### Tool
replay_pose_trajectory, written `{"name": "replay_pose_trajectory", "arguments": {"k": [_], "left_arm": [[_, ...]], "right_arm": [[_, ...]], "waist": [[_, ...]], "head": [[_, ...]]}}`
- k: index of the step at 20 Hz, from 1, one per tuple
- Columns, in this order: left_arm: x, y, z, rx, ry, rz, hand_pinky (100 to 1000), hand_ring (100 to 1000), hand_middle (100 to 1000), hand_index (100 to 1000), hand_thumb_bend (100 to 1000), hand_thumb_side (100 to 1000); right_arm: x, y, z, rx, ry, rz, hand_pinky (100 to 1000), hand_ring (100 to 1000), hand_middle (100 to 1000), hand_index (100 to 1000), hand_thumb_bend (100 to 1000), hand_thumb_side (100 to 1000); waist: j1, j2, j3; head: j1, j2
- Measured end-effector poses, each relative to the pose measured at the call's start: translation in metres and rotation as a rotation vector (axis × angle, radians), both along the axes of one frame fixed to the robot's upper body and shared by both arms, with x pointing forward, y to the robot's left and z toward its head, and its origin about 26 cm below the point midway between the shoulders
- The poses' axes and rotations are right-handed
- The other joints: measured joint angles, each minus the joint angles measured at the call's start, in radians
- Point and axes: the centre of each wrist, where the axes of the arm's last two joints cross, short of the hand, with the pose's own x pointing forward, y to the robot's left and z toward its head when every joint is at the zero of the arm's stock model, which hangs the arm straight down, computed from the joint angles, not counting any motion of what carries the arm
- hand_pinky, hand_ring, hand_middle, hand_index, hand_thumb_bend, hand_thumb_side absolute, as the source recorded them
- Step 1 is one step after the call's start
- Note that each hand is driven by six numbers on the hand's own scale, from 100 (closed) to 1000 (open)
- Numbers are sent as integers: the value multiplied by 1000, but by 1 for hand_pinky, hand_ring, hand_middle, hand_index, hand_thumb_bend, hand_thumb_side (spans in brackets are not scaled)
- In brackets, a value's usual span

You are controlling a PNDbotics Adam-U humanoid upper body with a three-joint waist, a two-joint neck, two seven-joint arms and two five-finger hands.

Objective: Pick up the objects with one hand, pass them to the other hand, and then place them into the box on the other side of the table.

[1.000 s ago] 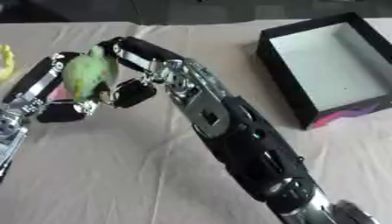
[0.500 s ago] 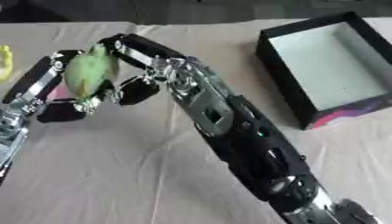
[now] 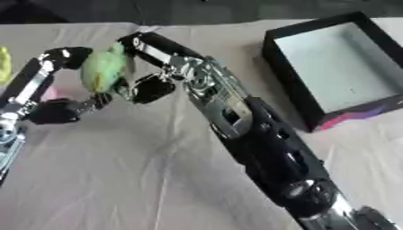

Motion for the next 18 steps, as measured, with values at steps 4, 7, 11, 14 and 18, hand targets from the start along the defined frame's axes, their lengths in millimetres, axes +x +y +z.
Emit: {"name": "replay_pose_trajectory", "arguments": {"k": [4, 7, 11, 14, 18], "left_arm": [[-2, 8, -3, 7, 1, 29, 801, 748, 694, 868, 597, 521], [-4, 16, -5, 10, -1, 54, 799, 745, 689, 856, 571, 521], [-6, 26, -6, 4, -9, 98, 794, 739, 676, 843, 516, 505], [-7, 34, -6, -7, -15, 134, 793, 736, 671, 836, 491, 500], [-10, 45, -5, -20, -24, 183, 791, 734, 668, 831, 476, 481]], "right_arm": [[2, -15, 5, 38, -1, -45, 945, 803, 568, 584, 100, 100], [5, -32, 9, 84, 1, -94, 949, 806, 572, 589, 100, 100], [8, -63, 18, 174, 4, -177, 953, 810, 579, 598, 100, 100], [10, -90, 24, 231, 3, -255, 954, 812, 584, 603, 100, 102], [14, -127, 26, 285, -2, -374, 955, 813, 586, 606, 100, 104]], "waist": [[0, 0, -3], [0, 0, -5], [0, -7, -9], [0, -7, -12], [0, -7, -14]], "head": [[-9, 0], [-17, 0], [-24, -1], [-28, -1], [-34, -2]]}}
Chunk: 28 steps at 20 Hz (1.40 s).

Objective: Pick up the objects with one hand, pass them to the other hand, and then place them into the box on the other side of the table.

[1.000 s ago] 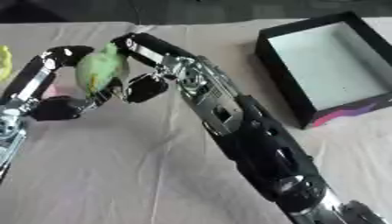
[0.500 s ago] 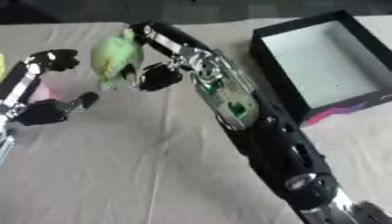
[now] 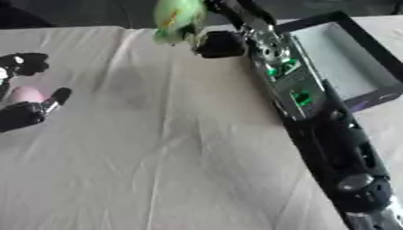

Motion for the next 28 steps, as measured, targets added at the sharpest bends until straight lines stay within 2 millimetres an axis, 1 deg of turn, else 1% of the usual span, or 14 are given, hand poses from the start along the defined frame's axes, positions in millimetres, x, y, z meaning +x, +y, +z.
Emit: {"name": "replay_pose_trajectory", "arguments": {"k": [3, 6, 13, 15, 20, 23, 28], "left_arm": [[-2, 8, 2, -4, -14, 32, 790, 733, 666, 829, 471, 473], [-4, 15, 4, -16, -26, 66, 790, 732, 665, 827, 466, 465], [-9, 30, 8, -41, -63, 140, 790, 731, 663, 824, 465, 460], [-9, 32, 8, -50, -69, 153, 789, 730, 662, 823, 462, 459], [-11, 36, 9, -60, -74, 168, 789, 730, 661, 823, 463, 456], [-11, 37, 9, -59, -77, 170, 789, 730, 661, 822, 463, 456], [-11, 37, 9, -61, -81, 172, 789, 730, 661, 822, 463, 456]], "right_arm": [[3, -26, 0, 25, -2, -88, 955, 813, 587, 606, 100, 102], [4, -48, 0, 41, -8, -168, 955, 813, 586, 606, 100, 100], [3, -94, 0, 77, -31, -340, 953, 813, 585, 606, 100, 100], [3, -105, -2, 76, -30, -382, 952, 812, 585, 606, 100, 100], [5, -130, -14, 51, 1, -486, 948, 811, 585, 607, 100, 100], [6, -145, -21, 29, 17, -546, 945, 811, 591, 617, 100, 100], [7, -163, -34, -26, 55, -620, 941, 820, 617, 648, 100, 115]], "waist": [[-3, 0, 0], [-5, 0, -1], [-6, 0, -4], [-6, 0, -4], [-6, 0, -4], [-10, 0, -4], [-11, 0, -4]], "head": [[-9, -1], [-22, -9], [-47, -14], [-52, -18], [-61, -25], [-61, -26], [-61, -26]]}}
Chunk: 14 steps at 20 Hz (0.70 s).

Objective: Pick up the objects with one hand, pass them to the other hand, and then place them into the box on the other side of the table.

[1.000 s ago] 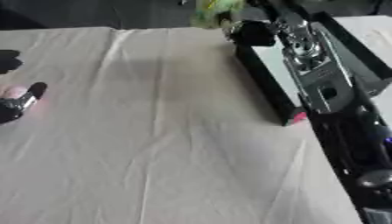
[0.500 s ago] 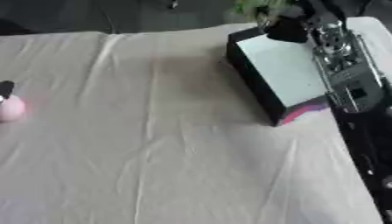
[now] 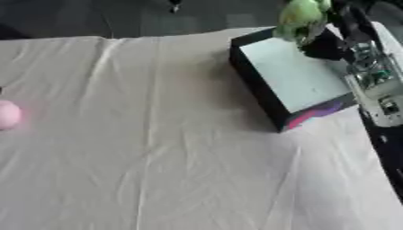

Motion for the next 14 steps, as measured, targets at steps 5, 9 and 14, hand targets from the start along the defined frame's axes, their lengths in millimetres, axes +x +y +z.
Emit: {"name": "replay_pose_trajectory", "arguments": {"k": [5, 9, 14], "left_arm": [[0, 0, 1, -3, -7, -1, 789, 730, 661, 822, 465, 456], [-1, 0, 2, -5, -12, -1, 789, 730, 661, 822, 466, 459], [-1, 0, 2, -5, -13, -1, 789, 730, 661, 822, 470, 462]], "right_arm": [[1, -12, -14, -39, 61, -48, 948, 864, 738, 764, 100, 186], [3, -18, -22, -63, 110, -85, 963, 918, 841, 883, 130, 404], [4, -25, -27, -90, 138, -133, 983, 971, 956, 975, 261, 553]], "waist": [[0, 0, 1], [0, 0, 1], [0, 0, 1]], "head": [[-12, -1], [-21, -1], [-27, -1]]}}
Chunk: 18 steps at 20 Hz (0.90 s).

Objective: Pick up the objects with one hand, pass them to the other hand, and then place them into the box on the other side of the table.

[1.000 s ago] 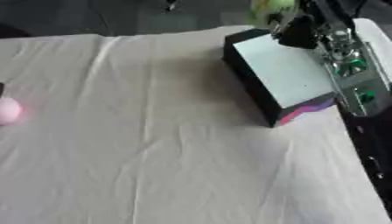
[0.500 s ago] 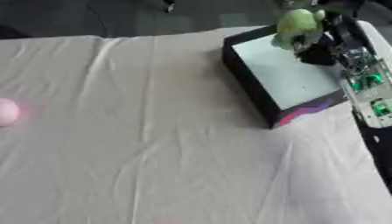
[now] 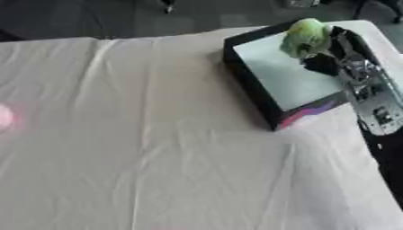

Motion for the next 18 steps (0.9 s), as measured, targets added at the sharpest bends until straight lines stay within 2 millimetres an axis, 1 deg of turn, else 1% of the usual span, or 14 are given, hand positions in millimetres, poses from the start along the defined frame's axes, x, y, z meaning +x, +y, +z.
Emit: {"name": "replay_pose_trajectory", "arguments": {"k": [3, 6, 11, 13, 14, 15, 16, 17, 18], "left_arm": [[0, 0, 0, -1, -2, 0, 788, 730, 661, 823, 472, 462], [0, 0, 0, -2, -2, -1, 792, 730, 661, 823, 473, 462], [0, 0, 0, -3, -2, -1, 796, 730, 661, 822, 473, 461], [0, 0, 0, -3, -2, -1, 795, 730, 661, 822, 473, 459], [0, 0, 0, -3, -2, -1, 795, 730, 661, 822, 467, 457], [0, 0, 0, -3, -2, 0, 795, 730, 661, 822, 463, 455], [0, 0, 0, -4, -3, 2, 796, 731, 662, 823, 461, 454], [0, 1, 0, -6, -5, 6, 796, 731, 663, 823, 461, 454], [0, 1, 1, -7, -7, 11, 796, 732, 663, 823, 458, 450]], "right_arm": [[0, -3, -2, -6, -5, -37, 988, 986, 977, 988, 292, 559], [0, -4, -1, -8, -20, -56, 989, 991, 988, 995, 327, 524], [0, -4, -1, -12, -33, -64, 991, 987, 981, 991, 315, 531], [0, -4, -1, -7, -39, -64, 991, 984, 976, 983, 285, 537], [-1, -3, 0, 0, -45, -63, 992, 982, 971, 975, 242, 545], [-1, -3, 1, 10, -55, -63, 997, 982, 965, 969, 163, 568], [-2, -2, 3, 26, -70, -62, 1000, 982, 960, 965, 105, 593], [-3, -1, 5, 44, -86, -59, 1000, 982, 956, 964, 100, 602], [-3, 1, 7, 66, -102, -53, 1000, 981, 952, 962, 100, 647]], "waist": [[0, 0, 0], [0, 0, 0], [0, 0, 0], [0, 0, 0], [0, 0, 0], [0, 0, 0], [0, 0, 0], [0, 0, 0], [0, 0, 1]], "head": [[-2, 0], [-2, 0], [-2, 0], [0, 0], [3, 1], [7, 1], [13, 2], [21, 2], [30, 3]]}}
